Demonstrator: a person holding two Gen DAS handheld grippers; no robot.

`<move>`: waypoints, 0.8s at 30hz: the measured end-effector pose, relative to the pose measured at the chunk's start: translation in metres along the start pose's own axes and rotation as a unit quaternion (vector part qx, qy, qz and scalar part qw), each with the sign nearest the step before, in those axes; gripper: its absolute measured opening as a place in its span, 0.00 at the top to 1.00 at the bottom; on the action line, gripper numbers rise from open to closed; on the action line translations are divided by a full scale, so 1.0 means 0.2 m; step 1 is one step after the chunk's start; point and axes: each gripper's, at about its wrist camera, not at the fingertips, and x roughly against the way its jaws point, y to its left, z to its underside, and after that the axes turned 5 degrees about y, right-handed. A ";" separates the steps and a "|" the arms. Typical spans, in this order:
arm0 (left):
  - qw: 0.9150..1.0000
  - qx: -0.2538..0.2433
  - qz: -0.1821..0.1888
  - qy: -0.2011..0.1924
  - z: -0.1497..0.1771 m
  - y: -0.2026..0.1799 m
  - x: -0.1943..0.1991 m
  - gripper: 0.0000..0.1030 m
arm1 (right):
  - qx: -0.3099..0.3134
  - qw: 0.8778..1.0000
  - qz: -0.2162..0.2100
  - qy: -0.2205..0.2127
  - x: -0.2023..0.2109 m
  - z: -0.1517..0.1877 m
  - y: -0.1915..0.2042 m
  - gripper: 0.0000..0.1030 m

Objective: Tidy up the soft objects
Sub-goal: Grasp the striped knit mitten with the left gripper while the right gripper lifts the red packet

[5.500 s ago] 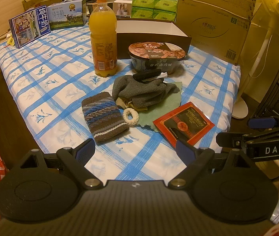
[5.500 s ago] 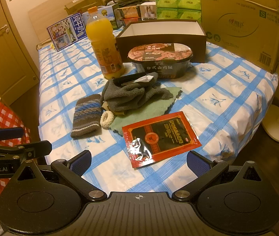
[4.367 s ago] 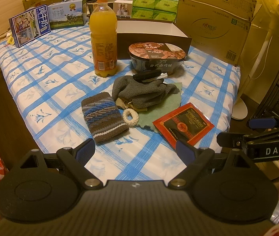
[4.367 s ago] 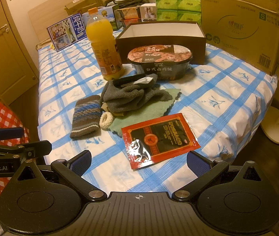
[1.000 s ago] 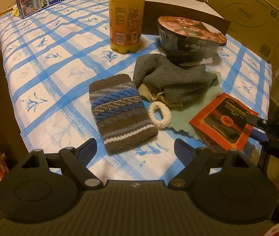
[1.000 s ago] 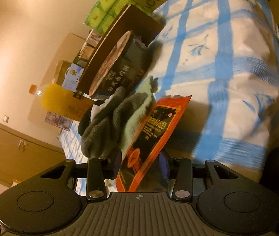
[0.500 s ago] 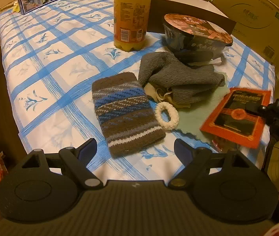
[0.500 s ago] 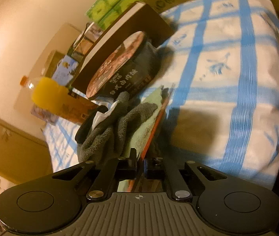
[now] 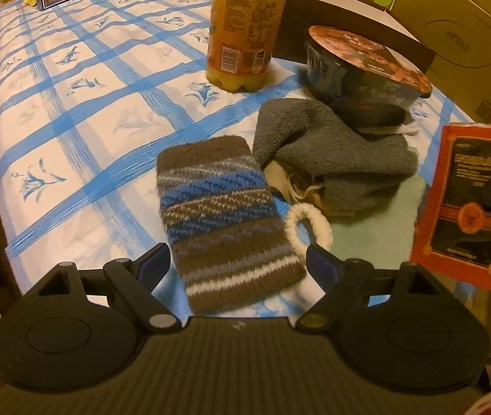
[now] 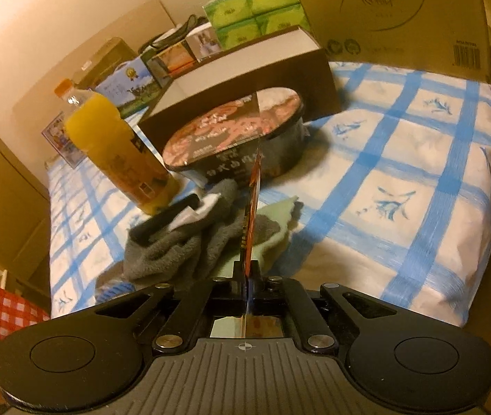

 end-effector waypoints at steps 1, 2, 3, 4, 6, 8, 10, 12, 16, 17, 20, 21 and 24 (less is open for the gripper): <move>1.000 0.002 -0.002 0.000 -0.01 0.00 -0.02 0.18 | 0.001 1.000 -0.002 -0.004 0.01 0.00 0.01 0.99; 1.000 0.004 -0.002 -0.001 -0.02 0.01 -0.03 0.18 | 0.001 1.000 -0.003 -0.006 0.01 -0.01 0.01 0.99; 1.000 0.006 -0.004 -0.001 -0.03 0.01 -0.05 0.18 | 0.001 1.000 -0.004 -0.007 0.01 -0.01 0.01 0.99; 1.000 0.008 -0.007 0.000 -0.04 0.01 -0.07 0.18 | 0.001 1.000 -0.004 -0.006 0.01 -0.02 0.02 0.99; 1.000 0.014 -0.014 0.006 -0.06 0.03 -0.12 0.18 | 0.000 1.000 -0.001 -0.006 0.02 -0.02 0.02 0.99; 1.000 0.024 -0.016 0.012 -0.08 0.05 -0.17 0.18 | -0.001 1.000 0.005 -0.002 0.01 -0.03 0.02 0.99; 0.999 0.029 -0.012 0.018 -0.09 0.06 -0.20 0.17 | -0.001 1.000 0.008 -0.001 0.01 -0.03 0.02 0.99; 0.999 0.029 -0.012 0.019 -0.10 0.06 -0.22 0.17 | 0.000 1.000 0.009 0.000 0.00 -0.03 0.02 0.99; 1.000 0.006 -0.021 0.015 -0.11 0.03 -0.24 0.27 | 0.002 1.000 0.008 0.003 -0.01 -0.03 0.02 0.99; 1.000 -0.002 -0.024 0.012 -0.10 0.03 -0.24 0.34 | 0.002 1.000 0.008 0.004 -0.01 -0.03 0.02 0.99; 1.000 -0.017 -0.016 0.002 -0.10 0.03 -0.22 0.69 | 0.003 1.000 0.008 0.005 -0.01 -0.02 0.03 0.99; 1.000 -0.019 -0.009 0.000 -0.09 0.04 -0.21 0.76 | 0.004 1.000 0.008 0.004 -0.01 -0.02 0.03 0.99; 1.000 -0.021 0.002 -0.002 -0.09 0.05 -0.19 0.80 | 0.005 1.000 0.007 0.003 0.00 -0.02 0.04 0.99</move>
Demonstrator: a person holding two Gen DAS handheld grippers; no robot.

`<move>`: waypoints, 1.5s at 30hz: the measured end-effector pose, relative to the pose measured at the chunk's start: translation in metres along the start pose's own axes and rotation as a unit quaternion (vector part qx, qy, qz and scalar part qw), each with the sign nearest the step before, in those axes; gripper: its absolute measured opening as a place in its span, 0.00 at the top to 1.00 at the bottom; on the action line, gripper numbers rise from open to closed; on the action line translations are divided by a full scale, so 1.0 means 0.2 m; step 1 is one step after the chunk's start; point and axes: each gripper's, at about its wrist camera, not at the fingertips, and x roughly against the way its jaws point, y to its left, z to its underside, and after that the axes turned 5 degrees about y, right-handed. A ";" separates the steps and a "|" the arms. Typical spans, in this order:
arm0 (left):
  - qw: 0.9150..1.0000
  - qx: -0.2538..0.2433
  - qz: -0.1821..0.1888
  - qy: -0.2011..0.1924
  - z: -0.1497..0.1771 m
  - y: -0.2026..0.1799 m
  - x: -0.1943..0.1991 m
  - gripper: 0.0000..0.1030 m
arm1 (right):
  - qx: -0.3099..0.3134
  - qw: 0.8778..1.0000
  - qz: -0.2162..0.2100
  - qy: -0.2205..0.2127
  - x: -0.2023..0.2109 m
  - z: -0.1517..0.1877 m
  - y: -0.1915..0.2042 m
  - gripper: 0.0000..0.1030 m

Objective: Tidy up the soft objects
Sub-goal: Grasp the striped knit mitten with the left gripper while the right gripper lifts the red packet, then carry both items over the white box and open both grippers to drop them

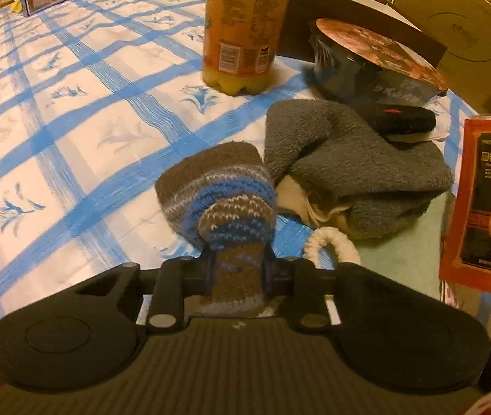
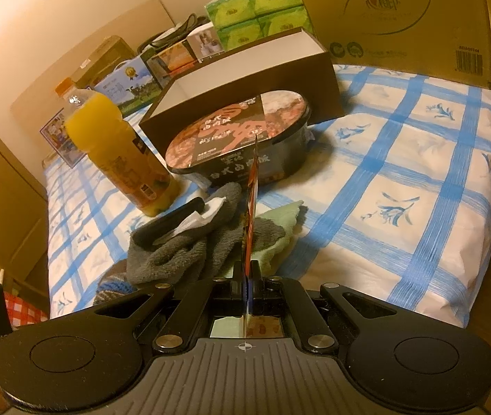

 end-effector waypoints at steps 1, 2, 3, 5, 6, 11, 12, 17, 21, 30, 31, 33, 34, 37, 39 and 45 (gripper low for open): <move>1.000 -0.003 -0.006 -0.003 0.00 0.00 0.01 0.80 | 0.000 1.000 -0.001 -0.001 0.01 0.00 0.00 0.99; 1.000 -0.009 -0.011 -0.007 0.01 0.00 0.03 0.80 | 0.000 1.000 -0.002 -0.003 0.01 0.00 0.00 0.99; 1.000 -0.014 -0.015 -0.012 0.01 0.00 0.05 0.80 | 0.000 1.000 -0.004 -0.005 0.02 0.00 0.01 0.99; 1.000 -0.015 -0.016 -0.020 0.02 0.02 0.09 0.80 | 0.000 1.000 -0.007 -0.009 0.04 0.00 0.01 0.99; 0.999 -0.015 -0.017 -0.024 0.02 0.03 0.12 0.80 | 0.000 1.000 -0.008 -0.012 0.05 0.00 0.01 0.99; 0.998 -0.022 -0.025 -0.046 0.05 0.05 0.26 0.80 | 0.001 0.999 -0.020 -0.026 0.12 0.00 0.04 0.99; 0.998 -0.025 -0.027 -0.050 0.05 0.04 0.30 0.80 | 0.001 0.999 -0.024 -0.029 0.14 0.00 0.04 0.99; 0.996 -0.038 -0.023 -0.075 0.07 -0.01 0.45 0.80 | 0.007 0.998 -0.038 -0.045 0.24 0.01 0.07 0.99; 0.994 -0.054 -0.019 -0.094 0.09 -0.09 0.57 0.80 | 0.009 0.997 -0.047 -0.055 0.33 0.03 0.09 0.99; 0.987 -0.097 0.001 -0.125 0.04 -0.31 0.75 0.80 | 0.000 0.995 -0.072 -0.064 0.44 -0.01 0.06 0.99; 0.987 -0.102 0.003 -0.128 0.02 -0.34 0.75 0.80 | -0.002 0.995 -0.075 -0.065 0.44 -0.02 0.06 0.99; 0.985 -0.109 0.004 -0.132 -0.03 -0.38 0.76 0.80 | -0.002 0.995 -0.080 -0.065 0.44 -0.07 0.04 0.99; 0.985 -0.111 0.006 -0.132 -0.05 -0.40 0.76 0.80 | 0.000 0.995 -0.080 -0.065 0.44 -0.09 0.04 0.99; 0.984 -0.118 0.006 -0.133 -0.14 -0.46 0.75 0.80 | 0.004 0.995 -0.081 -0.062 0.41 -0.18 0.03 0.99; 0.984 -0.122 0.005 -0.133 -0.20 -0.49 0.72 0.80 | 0.004 0.995 -0.083 -0.058 0.38 -0.24 0.01 0.99; 0.984 -0.128 0.010 -0.126 -0.45 -0.60 0.62 0.80 | 0.007 0.995 -0.081 -0.061 0.29 -0.50 -0.05 0.99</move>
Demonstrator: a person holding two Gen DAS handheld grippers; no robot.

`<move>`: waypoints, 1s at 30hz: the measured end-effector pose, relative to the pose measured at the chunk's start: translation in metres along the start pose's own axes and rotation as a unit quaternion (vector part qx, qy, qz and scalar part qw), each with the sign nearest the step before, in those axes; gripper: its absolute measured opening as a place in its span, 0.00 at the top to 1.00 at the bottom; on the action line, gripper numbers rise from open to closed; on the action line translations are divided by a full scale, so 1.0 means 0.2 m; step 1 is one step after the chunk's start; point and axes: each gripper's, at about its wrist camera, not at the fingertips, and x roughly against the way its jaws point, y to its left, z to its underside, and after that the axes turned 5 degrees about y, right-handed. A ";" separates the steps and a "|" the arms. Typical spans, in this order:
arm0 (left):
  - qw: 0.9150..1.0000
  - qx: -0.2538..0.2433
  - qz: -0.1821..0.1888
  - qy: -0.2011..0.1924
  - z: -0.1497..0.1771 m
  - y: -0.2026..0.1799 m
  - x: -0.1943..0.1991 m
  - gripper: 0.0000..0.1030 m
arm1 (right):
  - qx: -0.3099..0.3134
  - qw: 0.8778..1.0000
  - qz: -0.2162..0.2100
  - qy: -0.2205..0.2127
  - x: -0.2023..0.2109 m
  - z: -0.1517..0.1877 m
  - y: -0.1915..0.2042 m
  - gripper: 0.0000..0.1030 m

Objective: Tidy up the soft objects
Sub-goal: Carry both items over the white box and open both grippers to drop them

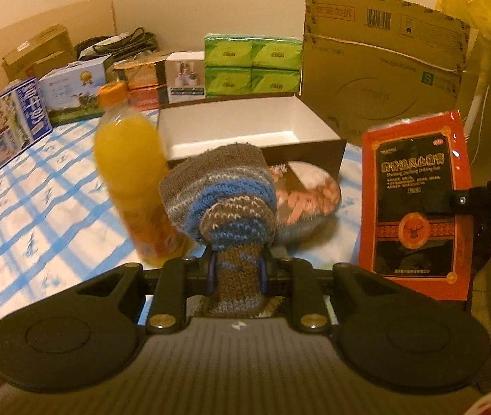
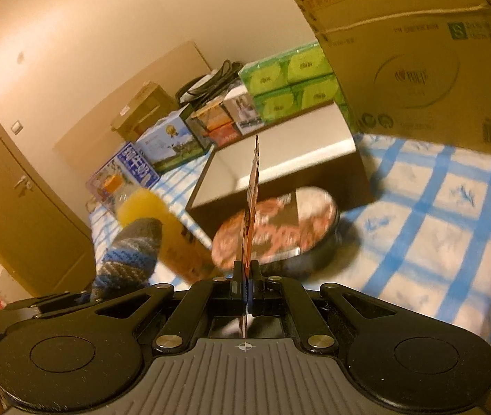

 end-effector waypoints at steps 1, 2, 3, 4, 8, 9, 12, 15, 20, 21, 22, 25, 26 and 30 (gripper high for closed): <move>1.000 -0.003 0.000 0.001 -0.05 -0.01 -0.04 0.80 | 0.000 1.000 0.000 -0.003 -0.02 -0.05 -0.01 0.99; 1.000 -0.004 0.001 0.001 -0.09 -0.02 -0.07 0.80 | 0.002 1.000 0.001 -0.006 -0.03 -0.09 -0.02 0.99; 1.000 -0.005 0.001 0.001 -0.14 -0.03 -0.10 0.80 | 0.005 1.000 0.003 -0.011 -0.05 -0.15 -0.03 0.99; 1.000 -0.006 0.001 0.000 -0.19 -0.04 -0.14 0.80 | 0.007 1.000 0.005 -0.013 -0.07 -0.20 -0.04 0.99; 1.000 -0.006 -0.002 -0.005 -0.38 -0.07 -0.28 0.80 | 0.019 0.999 0.013 -0.026 -0.18 -0.43 -0.09 0.99; 1.000 -0.005 -0.003 -0.007 -0.43 -0.08 -0.32 0.80 | 0.022 0.999 0.015 -0.029 -0.21 -0.47 -0.10 0.99; 1.000 0.000 -0.007 -0.009 -0.58 -0.09 -0.44 0.80 | 0.029 0.999 0.021 -0.036 -0.32 -0.61 -0.14 0.99; 1.000 0.000 -0.016 -0.007 -0.70 -0.10 -0.58 0.80 | 0.034 0.998 0.027 -0.040 -0.44 -0.74 -0.18 0.99; 1.000 0.008 -0.027 0.004 -0.87 -0.08 -0.83 0.80 | 0.031 0.998 0.033 -0.041 -0.66 -0.92 -0.26 0.99; 0.999 0.010 -0.031 0.006 -0.89 -0.08 -0.87 0.80 | 0.031 0.998 0.033 -0.039 -0.70 -0.95 -0.27 0.99; 0.999 0.011 -0.038 0.007 -0.92 -0.07 -0.92 0.80 | 0.031 0.998 0.033 -0.037 -0.75 -0.97 -0.29 0.99; 0.998 0.023 -0.050 0.013 -0.99 -0.03 -1.04 0.80 | 0.030 0.999 0.036 -0.025 -0.88 -1.02 -0.33 0.99; 0.998 0.027 -0.052 0.016 -1.00 -0.02 -1.07 0.80 | 0.027 0.999 0.032 -0.019 -0.93 -1.03 -0.35 0.99; 0.997 0.032 -0.062 0.025 -1.03 0.00 -1.19 0.79 | 0.004 1.000 0.018 -0.001 -1.08 -1.06 -0.41 0.99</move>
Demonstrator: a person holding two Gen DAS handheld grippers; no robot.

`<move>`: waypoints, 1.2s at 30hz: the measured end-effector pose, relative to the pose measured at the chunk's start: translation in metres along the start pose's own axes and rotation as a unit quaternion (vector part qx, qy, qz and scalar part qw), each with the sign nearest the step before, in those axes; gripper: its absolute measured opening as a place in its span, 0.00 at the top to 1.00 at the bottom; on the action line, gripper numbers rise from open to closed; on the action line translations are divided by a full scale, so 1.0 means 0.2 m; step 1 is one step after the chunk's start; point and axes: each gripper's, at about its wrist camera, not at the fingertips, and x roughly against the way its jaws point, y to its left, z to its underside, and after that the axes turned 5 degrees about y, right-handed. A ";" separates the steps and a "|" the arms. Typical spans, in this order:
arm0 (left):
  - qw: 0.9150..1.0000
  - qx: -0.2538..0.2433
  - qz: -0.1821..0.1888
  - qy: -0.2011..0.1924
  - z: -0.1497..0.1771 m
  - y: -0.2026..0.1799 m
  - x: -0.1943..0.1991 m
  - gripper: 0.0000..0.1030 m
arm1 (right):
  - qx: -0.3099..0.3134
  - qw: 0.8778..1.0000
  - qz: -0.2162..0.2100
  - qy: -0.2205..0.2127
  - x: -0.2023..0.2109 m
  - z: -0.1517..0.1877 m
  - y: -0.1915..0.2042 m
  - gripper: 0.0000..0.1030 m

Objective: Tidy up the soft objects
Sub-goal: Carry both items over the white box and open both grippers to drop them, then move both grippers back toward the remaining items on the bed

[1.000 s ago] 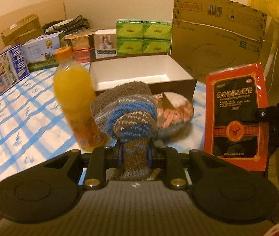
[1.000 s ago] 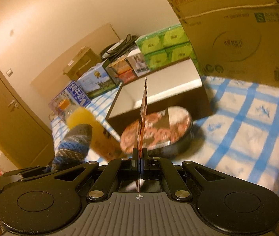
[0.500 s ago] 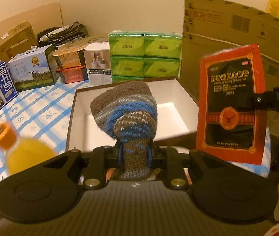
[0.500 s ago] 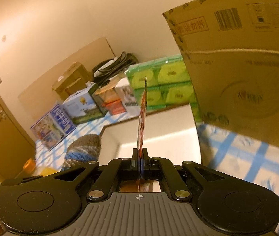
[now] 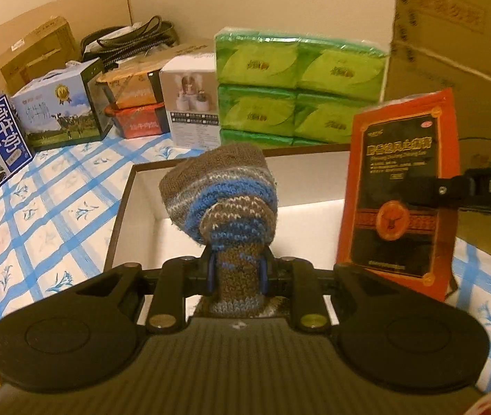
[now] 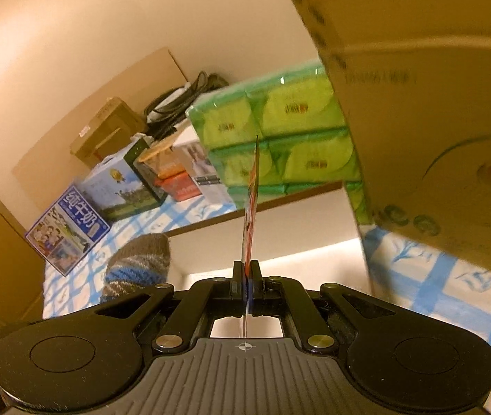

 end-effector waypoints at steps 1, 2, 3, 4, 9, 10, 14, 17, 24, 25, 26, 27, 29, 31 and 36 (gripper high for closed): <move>1.000 0.001 -0.002 0.004 -0.01 0.00 -0.03 0.79 | -0.002 1.000 -0.010 0.002 -0.04 -0.01 -0.02 0.99; 1.000 0.001 -0.004 0.005 0.00 0.00 -0.04 0.79 | -0.006 1.000 -0.016 0.002 -0.07 -0.02 -0.02 0.99; 1.000 0.004 -0.006 0.007 -0.01 0.00 -0.06 0.78 | -0.012 1.000 -0.019 0.004 -0.11 -0.02 -0.04 0.98; 1.000 0.006 -0.008 0.009 -0.01 0.00 -0.08 0.78 | -0.018 1.000 -0.016 0.011 -0.14 -0.04 -0.05 0.96; 1.000 0.007 -0.015 0.019 -0.01 0.00 -0.17 0.77 | -0.008 1.000 0.022 0.010 -0.22 -0.05 -0.07 0.36; 1.000 0.008 -0.017 0.021 -0.01 0.00 -0.18 0.77 | -0.001 0.999 0.032 0.014 -0.23 -0.04 -0.07 0.36; 0.999 0.011 -0.017 0.025 -0.02 0.02 -0.23 0.73 | -0.004 0.999 0.042 0.024 -0.24 -0.02 -0.10 0.36; 1.000 0.008 -0.022 0.019 -0.03 0.02 -0.25 0.56 | 0.005 0.998 0.055 0.023 -0.23 0.00 -0.11 0.36; 1.000 -0.003 -0.029 -0.010 -0.03 0.01 -0.20 0.35 | 0.017 0.997 0.074 0.010 -0.14 0.04 -0.11 0.36; 1.000 -0.002 -0.026 -0.009 -0.03 0.02 -0.19 0.35 | 0.023 0.997 0.078 0.008 -0.12 0.05 -0.10 0.36; 1.000 0.001 -0.023 -0.008 -0.03 0.02 -0.17 0.35 | 0.031 0.996 0.080 0.006 -0.09 0.07 -0.09 0.36; 1.000 0.003 -0.019 -0.007 -0.02 0.03 -0.16 0.35 | 0.038 0.996 0.082 0.004 -0.06 0.08 -0.08 0.36; 1.000 0.004 -0.011 -0.008 0.00 0.02 -0.11 0.35 | 0.040 0.996 0.081 0.001 0.01 0.12 -0.06 0.36; 1.000 0.006 0.004 -0.011 0.02 0.02 -0.04 0.35 | 0.030 0.997 0.070 0.002 0.09 0.16 -0.06 0.36; 0.999 -0.005 0.031 -0.016 0.13 0.00 0.15 0.35 | 0.018 0.998 0.053 0.000 0.31 0.27 -0.01 0.36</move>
